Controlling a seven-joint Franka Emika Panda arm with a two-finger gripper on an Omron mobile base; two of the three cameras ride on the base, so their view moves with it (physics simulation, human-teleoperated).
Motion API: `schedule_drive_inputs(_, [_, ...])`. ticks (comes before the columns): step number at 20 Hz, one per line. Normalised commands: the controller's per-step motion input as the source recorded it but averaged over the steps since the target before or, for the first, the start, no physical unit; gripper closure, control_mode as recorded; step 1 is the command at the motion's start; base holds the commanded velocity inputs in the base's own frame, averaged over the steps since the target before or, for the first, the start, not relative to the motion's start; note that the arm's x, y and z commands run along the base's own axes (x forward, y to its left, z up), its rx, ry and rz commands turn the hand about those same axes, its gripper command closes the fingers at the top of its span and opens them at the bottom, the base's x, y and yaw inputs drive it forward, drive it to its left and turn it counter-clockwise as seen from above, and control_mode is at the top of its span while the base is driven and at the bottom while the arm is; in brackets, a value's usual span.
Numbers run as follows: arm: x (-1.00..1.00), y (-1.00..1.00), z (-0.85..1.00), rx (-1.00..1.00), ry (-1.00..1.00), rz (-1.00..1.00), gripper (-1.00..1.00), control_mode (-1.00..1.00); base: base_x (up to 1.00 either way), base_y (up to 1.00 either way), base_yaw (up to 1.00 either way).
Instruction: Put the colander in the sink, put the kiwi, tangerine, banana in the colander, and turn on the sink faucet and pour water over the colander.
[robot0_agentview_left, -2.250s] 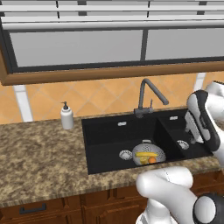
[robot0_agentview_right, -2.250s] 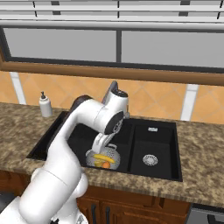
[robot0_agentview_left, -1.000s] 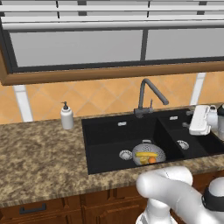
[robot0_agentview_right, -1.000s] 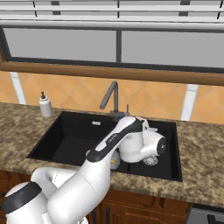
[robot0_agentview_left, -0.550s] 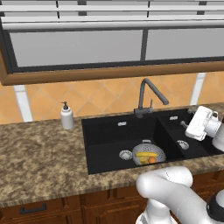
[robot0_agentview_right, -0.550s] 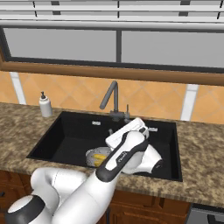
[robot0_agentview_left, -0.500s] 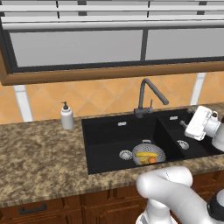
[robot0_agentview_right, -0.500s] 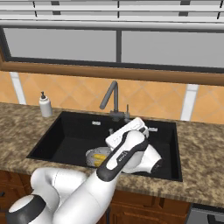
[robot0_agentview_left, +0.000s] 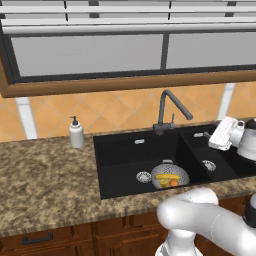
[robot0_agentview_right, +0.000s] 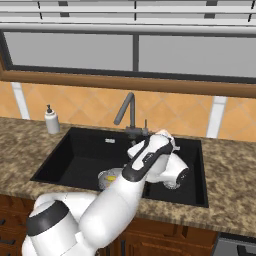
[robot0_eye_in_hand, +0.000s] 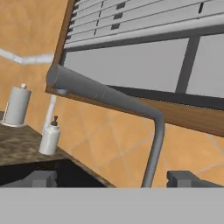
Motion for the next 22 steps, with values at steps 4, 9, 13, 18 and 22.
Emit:
schedule_drive_inputs(4, [0.28, -0.07, -0.31, 0.19, 0.02, 0.03, -1.0, -1.0, 0.0, 0.0, 0.0])
schedule_drive_inputs(9, [0.26, 0.02, -0.23, 0.16, 0.0, 0.01, -1.0, -1.0, 0.0, 0.0, 0.0])
schedule_drive_inputs(13, [0.38, 0.15, -0.06, -0.02, 0.0, 0.0, -1.0, -1.0, 0.0, 0.0, 0.0])
schedule_drive_inputs(18, [0.46, 0.17, -0.23, -0.03, 0.0, 0.0, -1.0, -1.0, 0.0, 0.0, 0.0])
schedule_drive_inputs(22, [0.53, 0.05, -0.21, 0.0, 0.0, 0.0, -1.0, -1.0, 0.0, 0.0, 0.0])
